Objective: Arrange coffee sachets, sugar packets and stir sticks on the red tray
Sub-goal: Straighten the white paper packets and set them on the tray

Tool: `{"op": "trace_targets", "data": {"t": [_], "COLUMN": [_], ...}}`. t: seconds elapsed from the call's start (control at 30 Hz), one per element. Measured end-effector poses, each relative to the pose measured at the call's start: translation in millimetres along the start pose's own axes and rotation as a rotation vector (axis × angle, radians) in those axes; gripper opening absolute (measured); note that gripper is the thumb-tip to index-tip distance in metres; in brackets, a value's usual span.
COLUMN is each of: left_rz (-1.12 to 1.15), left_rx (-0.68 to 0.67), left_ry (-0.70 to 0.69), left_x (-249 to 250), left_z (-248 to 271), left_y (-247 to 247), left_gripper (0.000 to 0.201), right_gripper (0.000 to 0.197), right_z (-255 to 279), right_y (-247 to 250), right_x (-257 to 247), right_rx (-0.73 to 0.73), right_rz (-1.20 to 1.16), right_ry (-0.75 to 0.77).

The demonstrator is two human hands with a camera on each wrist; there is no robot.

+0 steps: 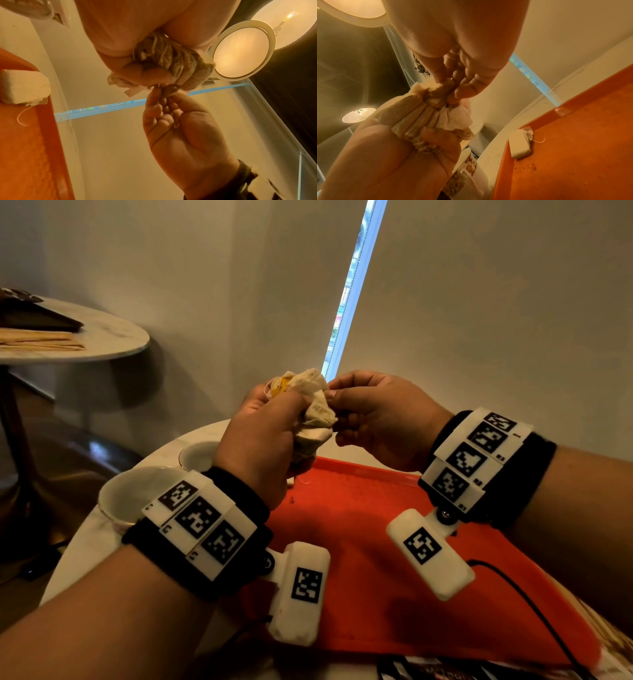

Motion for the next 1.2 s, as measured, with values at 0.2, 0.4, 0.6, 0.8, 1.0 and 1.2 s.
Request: {"op": "trace_targets", "data": {"t": [0.2, 0.4, 0.6, 0.8, 1.0, 1.2], "left_rz": [0.02, 0.048, 0.078, 0.055, 0.064, -0.015], "left_rx": [0.029, 0.049, 0.083, 0.141, 0.16, 0.158], "left_ry": [-0.002, -0.008, -0.029, -0.06, -0.168, -0.283], "left_x": [1, 1, 4, 7, 13, 18], "left_z": [1, 0, 1, 2, -1, -5], "left_y": [0, -1, -3, -1, 2, 6], "left_gripper": [0.027, 0.027, 0.021, 0.016, 0.015, 0.02], "right_gripper": [0.011, 0.011, 0.015, 0.011, 0.02, 0.025], "right_z": [-1, -3, -6, -12, -17, -24], "right_y": [-5, -5, 1, 13, 20, 4], "right_x": [-1, 0, 4, 9, 22, 45], "right_rx": [0.019, 0.077, 0.158, 0.255, 0.232, 0.002], "right_rz": [-0.055, -0.091, -0.02, -0.004, 0.089, 0.28], "right_ry": [-0.013, -0.024, -0.03, -0.077, -0.191, -0.382]}}
Point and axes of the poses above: each hand's wrist, its own z-axis away from the middle knuckle, its own y-axis out of the back of the hand, x = y × z, the point moved 1 cm from there along -z, towards the middle knuckle, and after that the axes turned 8 degrees about z, right-handed, at the moved point
